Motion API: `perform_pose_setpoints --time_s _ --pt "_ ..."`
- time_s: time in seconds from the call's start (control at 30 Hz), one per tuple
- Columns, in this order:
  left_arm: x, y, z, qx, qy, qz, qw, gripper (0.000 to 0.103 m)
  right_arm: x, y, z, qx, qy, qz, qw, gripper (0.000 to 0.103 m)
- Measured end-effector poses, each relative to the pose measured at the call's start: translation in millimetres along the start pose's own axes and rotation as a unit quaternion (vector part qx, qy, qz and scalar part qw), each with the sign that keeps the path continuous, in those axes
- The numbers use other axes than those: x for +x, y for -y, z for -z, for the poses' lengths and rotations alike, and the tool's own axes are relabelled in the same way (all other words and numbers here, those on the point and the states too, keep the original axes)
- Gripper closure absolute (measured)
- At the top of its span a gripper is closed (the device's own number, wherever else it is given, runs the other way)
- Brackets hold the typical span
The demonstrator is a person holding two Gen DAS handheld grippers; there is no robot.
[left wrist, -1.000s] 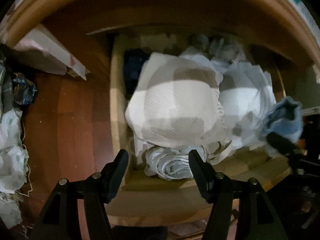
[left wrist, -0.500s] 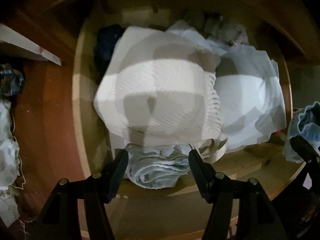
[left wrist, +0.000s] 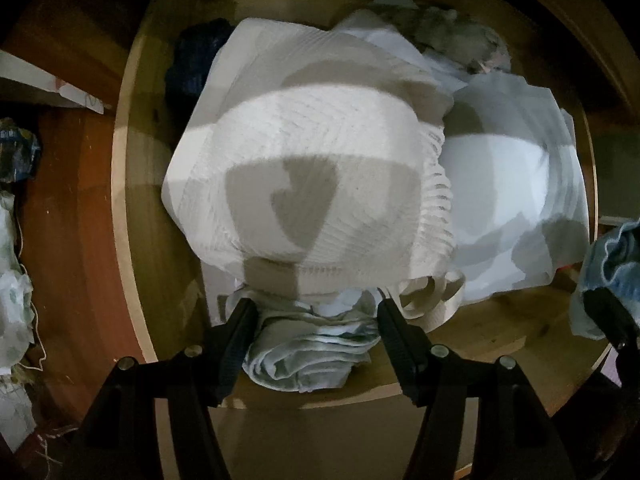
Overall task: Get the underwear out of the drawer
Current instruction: 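Grasp the rolled light blue cloth with the left gripper while the right gripper holds the sock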
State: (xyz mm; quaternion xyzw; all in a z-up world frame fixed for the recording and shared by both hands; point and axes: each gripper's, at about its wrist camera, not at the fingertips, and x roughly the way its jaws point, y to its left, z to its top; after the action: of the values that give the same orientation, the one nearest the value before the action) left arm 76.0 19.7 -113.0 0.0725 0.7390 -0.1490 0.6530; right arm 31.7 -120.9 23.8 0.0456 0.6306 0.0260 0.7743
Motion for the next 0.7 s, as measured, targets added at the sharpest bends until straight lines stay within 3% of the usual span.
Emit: perform_pose_setpoints --time_s 0.27,0.53,0.7 --pt "6.8 -5.7 -1.4 -0.007 -0.004 -0.004 1.0 0.039 12.6 -1.5 1.3 0.0 -0.02 0.012 1.0 0.061" --pt "-0.4 -9.6 0.7 -0.003 0.015 -0.009 0.9999 0.069 17.4 -4.0 1.7 0.0 -0.025 0.013 1.0 0.061" --pt "-13.0 -13.8 1.1 -0.009 0.029 -0.001 0.9995 0.076 18.0 -2.3 1.7 0.003 -0.024 0.015 1.0 0.061"
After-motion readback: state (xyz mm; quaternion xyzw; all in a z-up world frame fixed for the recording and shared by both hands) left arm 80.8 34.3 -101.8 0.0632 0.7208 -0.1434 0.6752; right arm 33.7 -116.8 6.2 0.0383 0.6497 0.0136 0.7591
